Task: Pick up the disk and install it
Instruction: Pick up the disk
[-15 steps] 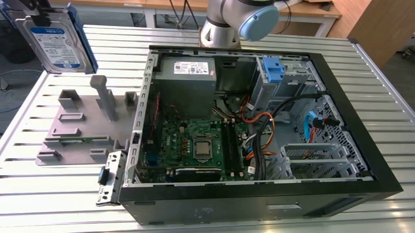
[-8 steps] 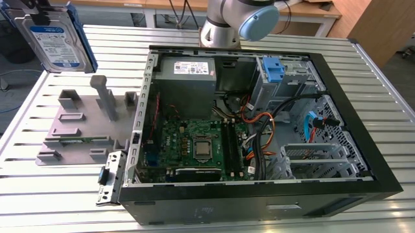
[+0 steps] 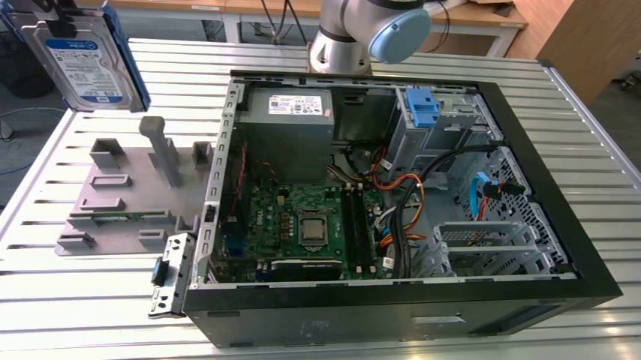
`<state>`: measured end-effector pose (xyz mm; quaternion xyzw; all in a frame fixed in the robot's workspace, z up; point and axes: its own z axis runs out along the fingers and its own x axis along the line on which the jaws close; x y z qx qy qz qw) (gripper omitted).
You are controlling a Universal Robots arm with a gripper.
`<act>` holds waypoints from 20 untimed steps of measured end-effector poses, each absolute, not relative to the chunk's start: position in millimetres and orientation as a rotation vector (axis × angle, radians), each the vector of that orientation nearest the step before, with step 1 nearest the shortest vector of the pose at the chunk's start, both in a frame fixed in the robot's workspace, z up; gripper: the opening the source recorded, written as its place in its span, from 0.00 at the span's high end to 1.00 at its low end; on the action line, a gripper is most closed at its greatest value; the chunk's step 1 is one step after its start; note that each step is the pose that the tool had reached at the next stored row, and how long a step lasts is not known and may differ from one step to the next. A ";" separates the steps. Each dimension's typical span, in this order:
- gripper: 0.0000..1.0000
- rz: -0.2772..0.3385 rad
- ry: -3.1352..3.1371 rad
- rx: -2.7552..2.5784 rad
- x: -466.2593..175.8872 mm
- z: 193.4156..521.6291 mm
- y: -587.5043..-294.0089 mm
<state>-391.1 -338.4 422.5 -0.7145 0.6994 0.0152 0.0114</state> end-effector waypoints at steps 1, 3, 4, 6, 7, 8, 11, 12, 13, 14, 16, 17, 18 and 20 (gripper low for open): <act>0.65 0.047 2.181 -2.228 -391.1 423.1 -338.4; 0.65 0.047 2.182 -2.228 -391.1 424.8 -338.4; 0.65 0.047 2.182 -2.228 -391.1 425.7 -338.4; 0.65 0.047 2.181 -2.228 -391.1 427.6 -338.4; 0.65 0.047 2.181 -2.228 -391.1 428.6 -338.4; 0.65 0.047 2.181 -2.228 -391.1 429.6 -338.4; 0.65 0.047 2.181 -2.228 -391.2 431.3 -338.4; 0.65 0.047 2.181 -2.228 -391.1 431.3 -338.4; 0.65 0.047 2.181 -2.228 -391.1 431.4 -338.4; 0.65 0.047 2.181 -2.228 -391.1 431.5 -338.4; 0.65 0.047 2.181 -2.228 -391.1 431.5 -338.4; 0.65 0.047 2.181 -2.228 -391.1 431.7 -338.4; 0.65 0.047 2.182 -2.229 -391.2 432.2 -338.4; 0.65 0.047 2.181 -2.228 -391.1 433.2 -338.4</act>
